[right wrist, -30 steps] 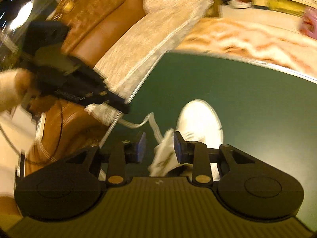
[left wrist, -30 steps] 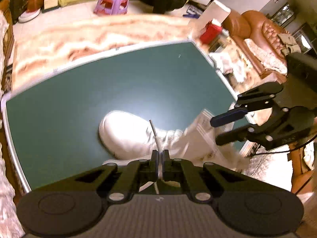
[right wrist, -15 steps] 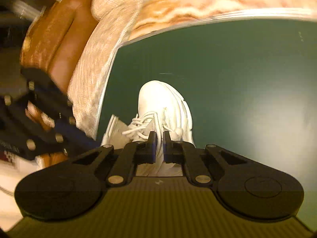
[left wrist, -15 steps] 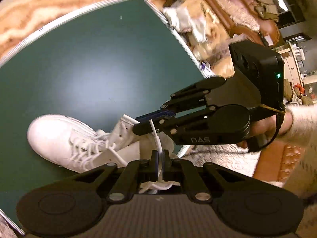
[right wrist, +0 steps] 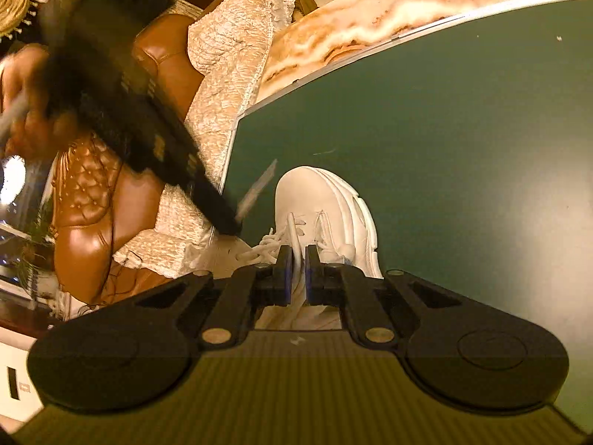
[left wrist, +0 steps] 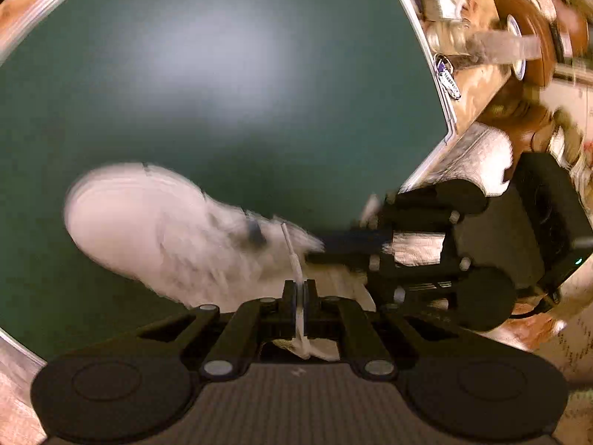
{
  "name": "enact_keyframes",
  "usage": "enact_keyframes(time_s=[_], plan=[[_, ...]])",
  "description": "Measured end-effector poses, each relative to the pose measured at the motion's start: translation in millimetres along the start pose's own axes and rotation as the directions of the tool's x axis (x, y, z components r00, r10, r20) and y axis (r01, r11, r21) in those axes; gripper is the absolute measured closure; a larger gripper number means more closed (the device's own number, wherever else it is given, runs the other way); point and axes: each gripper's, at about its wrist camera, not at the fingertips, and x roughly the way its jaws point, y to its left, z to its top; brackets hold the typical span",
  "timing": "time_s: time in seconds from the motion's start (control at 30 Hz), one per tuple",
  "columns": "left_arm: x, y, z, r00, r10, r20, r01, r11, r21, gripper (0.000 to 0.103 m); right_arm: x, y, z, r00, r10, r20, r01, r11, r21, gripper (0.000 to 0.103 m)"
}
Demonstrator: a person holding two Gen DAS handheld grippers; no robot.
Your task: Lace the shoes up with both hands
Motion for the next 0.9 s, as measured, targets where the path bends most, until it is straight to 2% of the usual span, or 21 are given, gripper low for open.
enact_keyframes(time_s=[0.07, 0.1, 0.17, 0.23, 0.3, 0.43, 0.5, 0.57, 0.7, 0.77, 0.83, 0.9], plan=[[-2, -3, 13, 0.996, 0.080, -0.034, -0.077, 0.994, 0.075, 0.101, 0, -4, 1, 1.000, 0.017, -0.002, -0.017, 1.000, 0.024, 0.094], [3, -2, 16, 0.993, 0.099, -0.070, -0.091, 0.990, 0.106, 0.101, 0, -6, 1, 1.000, 0.024, -0.003, -0.024, 0.999, 0.032, 0.094], [28, 2, 18, 0.975, 0.149, -0.164, -0.123, 0.980, 0.159, 0.101, 0, -9, 1, 0.999, 0.036, -0.004, -0.036, 0.998, 0.042, 0.094], [53, 2, 12, 0.954, 0.165, -0.252, -0.111, 0.971, 0.213, 0.101, -1, -12, 1, 0.999, 0.050, -0.006, -0.050, 0.997, 0.053, 0.094], [64, -4, 8, 0.941, 0.192, -0.277, -0.113, 0.954, 0.278, 0.101, -1, -15, 0, 0.998, 0.069, -0.007, -0.069, 0.995, 0.066, 0.093], [66, -16, 5, 0.930, 0.227, -0.288, -0.104, 0.917, 0.386, 0.101, 1, -20, 1, 0.998, 0.065, -0.005, -0.065, 0.993, 0.100, 0.093], [70, -25, 0, 0.918, 0.268, -0.292, -0.111, 0.882, 0.459, 0.101, 5, -25, 2, 0.997, 0.083, -0.010, -0.080, 0.986, 0.148, 0.093], [74, -36, -8, 0.903, 0.318, -0.291, -0.116, 0.829, 0.547, 0.101, 8, -30, 2, 0.995, 0.097, -0.014, -0.093, 0.975, 0.200, 0.093], [83, -50, -14, 0.869, 0.385, -0.309, -0.095, 0.745, 0.660, 0.101, 13, -45, 1, 0.989, 0.143, -0.022, -0.127, 0.933, 0.338, 0.092], [90, -56, -14, 0.846, 0.415, -0.335, -0.063, 0.701, 0.710, 0.101, 17, -50, 1, 0.987, 0.161, -0.023, -0.141, 0.914, 0.380, 0.091], [98, -61, -14, 0.815, 0.445, -0.371, -0.022, 0.664, 0.748, 0.101, 19, -55, -1, 0.984, 0.176, -0.023, -0.151, 0.899, 0.412, 0.091], [109, -63, -9, 0.774, 0.467, -0.426, 0.026, 0.649, 0.760, 0.101, 17, -57, -4, 0.983, 0.183, -0.025, -0.156, 0.892, 0.424, 0.091]])
